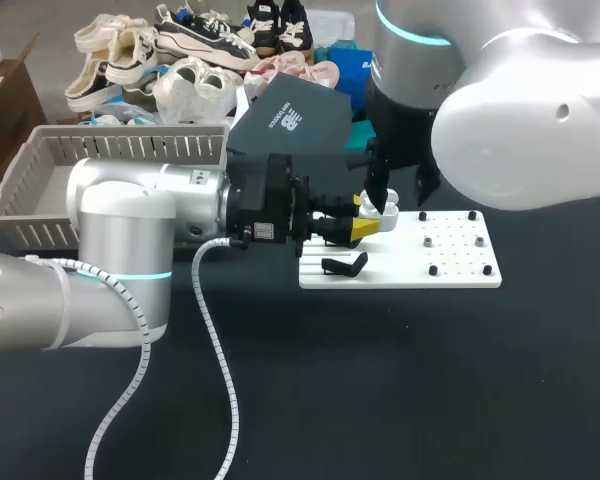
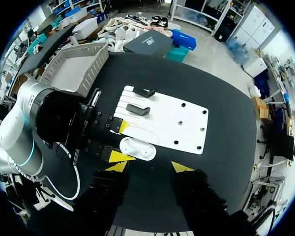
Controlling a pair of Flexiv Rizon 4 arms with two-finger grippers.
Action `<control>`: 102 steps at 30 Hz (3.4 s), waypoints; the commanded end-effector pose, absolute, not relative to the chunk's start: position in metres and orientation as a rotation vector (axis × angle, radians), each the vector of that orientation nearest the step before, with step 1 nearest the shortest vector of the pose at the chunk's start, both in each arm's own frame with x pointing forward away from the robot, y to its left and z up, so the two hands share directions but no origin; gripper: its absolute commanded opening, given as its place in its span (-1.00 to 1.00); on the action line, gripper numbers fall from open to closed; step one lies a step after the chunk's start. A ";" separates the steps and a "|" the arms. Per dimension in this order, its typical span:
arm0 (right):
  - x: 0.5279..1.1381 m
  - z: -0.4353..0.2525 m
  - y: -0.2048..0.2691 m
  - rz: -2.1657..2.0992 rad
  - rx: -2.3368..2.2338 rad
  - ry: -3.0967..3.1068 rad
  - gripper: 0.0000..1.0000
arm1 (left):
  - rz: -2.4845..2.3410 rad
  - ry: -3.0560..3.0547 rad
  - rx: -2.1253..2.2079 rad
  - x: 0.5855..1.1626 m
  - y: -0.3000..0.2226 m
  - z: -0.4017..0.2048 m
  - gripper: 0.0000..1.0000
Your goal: Pick up each earbud case from the left stands, insert the matching earbuds, close the lid, and place the case in the box.
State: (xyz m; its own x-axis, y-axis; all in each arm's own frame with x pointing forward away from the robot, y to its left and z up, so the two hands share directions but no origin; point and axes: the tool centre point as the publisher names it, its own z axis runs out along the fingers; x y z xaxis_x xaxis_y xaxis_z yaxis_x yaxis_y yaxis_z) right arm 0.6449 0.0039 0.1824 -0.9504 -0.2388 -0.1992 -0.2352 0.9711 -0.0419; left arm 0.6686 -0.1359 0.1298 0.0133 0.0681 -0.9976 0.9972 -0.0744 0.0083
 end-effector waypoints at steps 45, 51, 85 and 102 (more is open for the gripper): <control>0.726 0.185 -0.018 0.000 -0.099 2.903 1.00 | -1.223 1.215 1.322 0.669 -0.136 0.130 -1.00; 0.725 0.165 -0.019 -0.008 -0.105 2.949 1.00 | -1.223 1.215 1.322 0.669 -0.136 0.130 -1.00; 0.657 0.188 -0.047 0.011 -0.307 2.728 1.00 | -1.179 1.295 1.134 0.681 -0.086 0.147 -1.00; 0.649 0.187 -0.060 0.048 -0.286 2.725 1.00 | -0.873 1.540 0.922 0.681 0.031 0.174 -1.00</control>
State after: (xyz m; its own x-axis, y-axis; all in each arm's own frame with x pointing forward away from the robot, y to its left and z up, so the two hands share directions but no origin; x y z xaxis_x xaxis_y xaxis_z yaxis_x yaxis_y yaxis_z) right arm 0.6520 -0.0594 0.1890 -0.9191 -0.1990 -0.3402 -0.2095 0.9778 -0.0063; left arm 0.6982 0.0016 0.1654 -0.1105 0.1144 -0.9873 0.9680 0.2375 -0.0809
